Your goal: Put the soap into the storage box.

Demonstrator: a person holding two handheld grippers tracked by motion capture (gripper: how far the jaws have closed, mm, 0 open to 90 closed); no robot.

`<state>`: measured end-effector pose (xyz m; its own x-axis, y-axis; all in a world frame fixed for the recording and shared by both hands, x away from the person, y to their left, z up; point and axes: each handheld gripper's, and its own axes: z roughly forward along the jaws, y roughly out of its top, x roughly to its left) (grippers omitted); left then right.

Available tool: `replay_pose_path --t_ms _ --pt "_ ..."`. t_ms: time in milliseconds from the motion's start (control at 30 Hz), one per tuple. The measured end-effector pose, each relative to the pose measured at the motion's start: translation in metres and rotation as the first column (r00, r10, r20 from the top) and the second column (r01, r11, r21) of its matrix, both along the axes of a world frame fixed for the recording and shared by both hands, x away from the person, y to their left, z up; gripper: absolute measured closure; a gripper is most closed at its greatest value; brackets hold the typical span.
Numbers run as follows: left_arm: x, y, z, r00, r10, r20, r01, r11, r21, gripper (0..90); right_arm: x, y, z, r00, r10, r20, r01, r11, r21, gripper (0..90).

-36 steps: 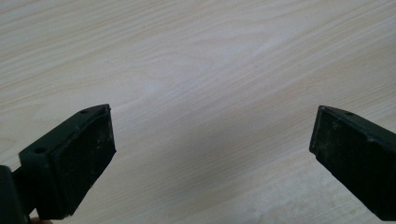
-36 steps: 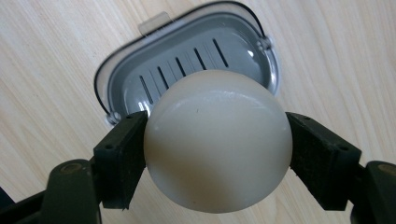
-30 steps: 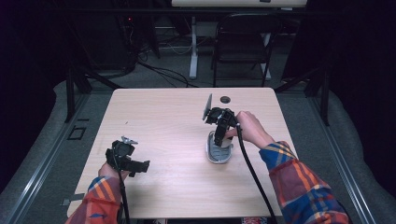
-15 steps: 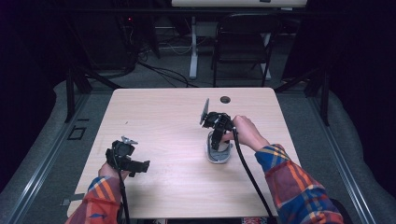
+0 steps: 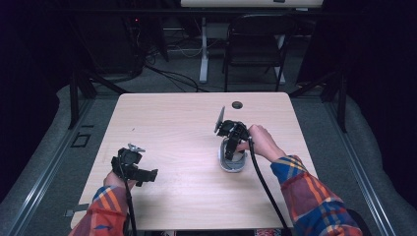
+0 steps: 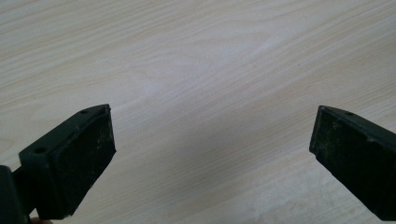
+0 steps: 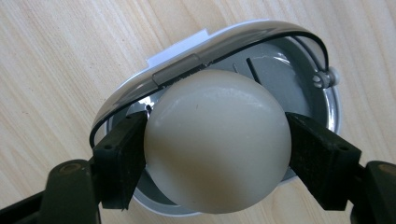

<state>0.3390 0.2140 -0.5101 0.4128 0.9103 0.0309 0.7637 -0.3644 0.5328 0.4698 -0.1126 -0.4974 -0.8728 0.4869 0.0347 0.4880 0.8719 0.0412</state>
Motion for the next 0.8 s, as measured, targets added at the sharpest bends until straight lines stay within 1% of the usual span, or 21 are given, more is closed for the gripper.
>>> replay_pose_path --t_ms 33,133,167,300,433,467,533,567,667,700,800 --pt "0.000 0.000 0.000 1.0000 0.001 -0.002 -0.001 1.0000 0.000 0.2 -0.001 -0.001 -0.001 1.0000 -0.006 0.006 0.006 1.000 0.012 24.1" --pt "0.000 0.000 0.000 1.0000 0.000 -0.002 0.000 1.0000 -0.001 0.2 -0.001 -0.003 -0.002 0.9999 -0.015 -0.001 0.015 1.000 0.020 23.8" --pt "0.000 0.000 0.000 1.0000 0.000 -0.003 0.000 1.0000 -0.001 0.2 -0.001 -0.006 0.001 0.9999 -0.015 0.007 0.015 0.999 0.034 23.7" --pt "0.000 0.000 0.000 1.0000 -0.001 -0.003 0.001 1.0000 0.001 0.2 -0.003 -0.009 0.007 0.9997 -0.021 0.014 0.020 0.999 0.050 23.5" --pt "0.000 0.000 0.000 1.0000 -0.001 -0.003 0.001 1.0000 -0.001 0.2 -0.004 -0.014 0.012 0.9996 -0.020 0.019 0.019 0.999 0.049 22.9" --pt "0.000 0.000 0.000 1.0000 -0.004 -0.004 0.004 1.0000 0.000 0.2 -0.005 -0.015 0.013 0.9993 -0.028 0.024 0.026 0.998 0.064 22.6" --pt "0.000 0.000 0.000 1.0000 -0.004 -0.003 0.004 1.0000 0.001 0.2 -0.007 -0.018 0.016 0.9994 -0.023 0.027 0.022 0.998 0.059 22.0" --pt "0.000 0.000 0.000 1.0000 -0.004 -0.005 0.004 1.0000 0.000 0.2 -0.009 -0.019 0.018 0.9987 -0.029 0.041 0.027 0.998 0.065 21.0" --pt "0.000 0.000 0.000 1.0000 -0.003 -0.003 0.003 1.0000 0.002 0.2 -0.010 -0.023 0.022 0.9987 -0.028 0.043 0.025 0.998 0.064 19.4" --pt "0.000 0.000 0.000 1.0000 -0.004 -0.004 0.004 1.0000 0.001 0.2 -0.013 -0.027 0.026 0.9978 -0.036 0.055 0.032 0.997 0.070 17.8" --pt "0.000 0.000 0.000 1.0000 -0.005 -0.007 0.005 1.0000 0.000 0.2 -0.016 -0.034 0.029 0.9971 -0.043 0.063 0.038 0.996 0.078 16.0"
